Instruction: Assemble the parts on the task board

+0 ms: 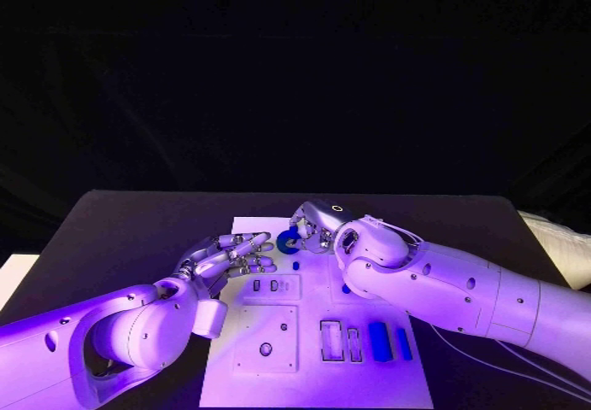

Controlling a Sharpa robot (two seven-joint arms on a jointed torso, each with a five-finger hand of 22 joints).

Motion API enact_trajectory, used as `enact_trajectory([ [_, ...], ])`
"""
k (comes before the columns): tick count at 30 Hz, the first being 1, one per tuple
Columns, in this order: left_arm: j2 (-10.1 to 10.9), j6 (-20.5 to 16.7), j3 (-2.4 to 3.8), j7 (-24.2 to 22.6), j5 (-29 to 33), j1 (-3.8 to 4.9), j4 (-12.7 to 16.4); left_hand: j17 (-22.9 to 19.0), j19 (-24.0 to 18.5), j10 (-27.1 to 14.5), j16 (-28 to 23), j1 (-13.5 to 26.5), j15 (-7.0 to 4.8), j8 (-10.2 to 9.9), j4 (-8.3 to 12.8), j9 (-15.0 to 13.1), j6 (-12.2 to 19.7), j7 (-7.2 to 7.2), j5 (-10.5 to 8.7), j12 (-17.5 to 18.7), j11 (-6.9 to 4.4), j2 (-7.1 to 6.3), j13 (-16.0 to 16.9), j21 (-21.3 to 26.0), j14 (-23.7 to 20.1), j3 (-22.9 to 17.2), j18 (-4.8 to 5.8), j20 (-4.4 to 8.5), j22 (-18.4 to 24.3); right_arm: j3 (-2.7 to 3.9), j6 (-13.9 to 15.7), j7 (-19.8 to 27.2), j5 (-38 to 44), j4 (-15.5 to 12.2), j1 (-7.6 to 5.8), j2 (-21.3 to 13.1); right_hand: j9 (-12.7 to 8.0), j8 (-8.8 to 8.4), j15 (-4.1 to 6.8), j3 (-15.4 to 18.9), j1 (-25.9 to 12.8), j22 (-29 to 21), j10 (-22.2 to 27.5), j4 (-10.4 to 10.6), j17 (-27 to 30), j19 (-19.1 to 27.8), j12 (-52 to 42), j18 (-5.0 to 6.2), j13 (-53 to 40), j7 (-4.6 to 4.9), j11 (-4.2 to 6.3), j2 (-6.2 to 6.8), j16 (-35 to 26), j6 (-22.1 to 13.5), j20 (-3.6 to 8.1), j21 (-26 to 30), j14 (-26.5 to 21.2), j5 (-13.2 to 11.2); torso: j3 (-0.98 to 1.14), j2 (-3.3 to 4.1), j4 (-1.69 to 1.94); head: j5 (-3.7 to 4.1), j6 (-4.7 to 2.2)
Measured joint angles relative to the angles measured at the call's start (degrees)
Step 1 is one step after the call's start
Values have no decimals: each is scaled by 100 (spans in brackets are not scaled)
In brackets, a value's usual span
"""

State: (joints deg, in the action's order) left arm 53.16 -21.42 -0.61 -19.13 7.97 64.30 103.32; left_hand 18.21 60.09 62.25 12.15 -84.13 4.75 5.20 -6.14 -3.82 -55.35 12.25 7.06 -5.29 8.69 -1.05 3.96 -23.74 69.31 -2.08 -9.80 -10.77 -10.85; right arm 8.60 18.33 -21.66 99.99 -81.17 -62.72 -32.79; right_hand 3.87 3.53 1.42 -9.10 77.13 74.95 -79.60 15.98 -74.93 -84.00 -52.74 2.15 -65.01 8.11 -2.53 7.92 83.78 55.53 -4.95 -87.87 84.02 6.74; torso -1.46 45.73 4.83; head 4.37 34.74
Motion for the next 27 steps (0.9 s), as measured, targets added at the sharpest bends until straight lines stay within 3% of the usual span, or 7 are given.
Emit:
enact_trajectory([
  [5, 5, 1, 0, 5, 0, 0, -4, 0, 0, 0, 0, 0, 0, 0, 0, 0, 0, 0, 0, 0, 0, 0, 0, 0, 0, 0, 0, 0, -5, -2, 6, 5, -101, -49, 1, -86, 10, 43, 0, 0, -30, 0, -1, 0, 0, 0, -75, 0, -57, -46, 1, -30, 0, 109, 0, 0, 0, 128, 5, 0, -3, 5, -1],
  [11, 14, 1, 0, 10, 0, 0, -17, 7, 0, 0, 0, 0, 0, 0, 0, 0, 0, 0, 0, 0, 0, 0, 0, 0, 0, 0, 0, 0, -5, -2, 52, 42, -240, -204, 33, -311, 10, 43, 0, 0, -30, -1, -1, 0, 1, 0, -112, 0, -92, -28, 1, -30, 0, 133, 0, 0, 0, 190, 11, 0, -7, 9, -4],
  [15, 20, 2, 0, 12, 0, 0, -21, 7, 0, 0, 0, 0, 0, 0, 0, 0, 0, 0, 0, 0, 0, 0, 0, 0, 0, 0, 0, 0, -5, 20, 227, 96, -338, -470, 65, -677, 9, 43, 0, -36, 24, -1, -43, -36, 1, 0, -195, 0, -152, -50, 4, -81, 0, 154, 0, 0, 0, 304, 11, -2, -7, 29, -9],
  [18, 36, 3, -1, 13, 0, 0, -24, 7, 0, 0, 0, 0, 0, 0, 0, 0, 0, 0, 0, 0, 0, 0, 0, 0, 0, 0, 0, 0, -5, 91, 467, 280, -537, -729, 69, -1136, 9, 43, 0, -170, 332, -1, -43, -211, 1, 0, -171, 0, -145, -50, 4, -63, 0, 154, 0, 0, 0, 304, 11, -5, -13, 37, -10],
  [21, 61, 3, -1, 13, 0, 0, -32, 7, 0, 0, 0, 0, 0, 0, 0, 0, 0, 0, 0, 0, 0, 0, 0, 0, 0, 0, 0, 0, -5, 148, 605, 571, -886, -878, 16, -1628, 5, 43, 1, -218, 527, -1, -43, -405, 1, 0, -107, 0, -121, -50, 3, 42, 0, 154, 0, 0, 0, 188, 14, -13, -41, 44, -7],
  [27, 72, 7, -1, 8, 0, 0, -96, 12, 0, 0, 0, 0, 0, 0, 0, 0, 0, 0, 0, 0, 0, 0, 0, 0, 0, 0, 0, 0, -4, 188, 554, 1126, -1556, -813, -65, -2268, 2, 43, 1, -190, 600, -1, 63, -493, 1, 0, 52, 0, -34, -29, 0, 116, 0, 175, 0, 0, 0, 167, 29, -40, -137, 27, -10],
])
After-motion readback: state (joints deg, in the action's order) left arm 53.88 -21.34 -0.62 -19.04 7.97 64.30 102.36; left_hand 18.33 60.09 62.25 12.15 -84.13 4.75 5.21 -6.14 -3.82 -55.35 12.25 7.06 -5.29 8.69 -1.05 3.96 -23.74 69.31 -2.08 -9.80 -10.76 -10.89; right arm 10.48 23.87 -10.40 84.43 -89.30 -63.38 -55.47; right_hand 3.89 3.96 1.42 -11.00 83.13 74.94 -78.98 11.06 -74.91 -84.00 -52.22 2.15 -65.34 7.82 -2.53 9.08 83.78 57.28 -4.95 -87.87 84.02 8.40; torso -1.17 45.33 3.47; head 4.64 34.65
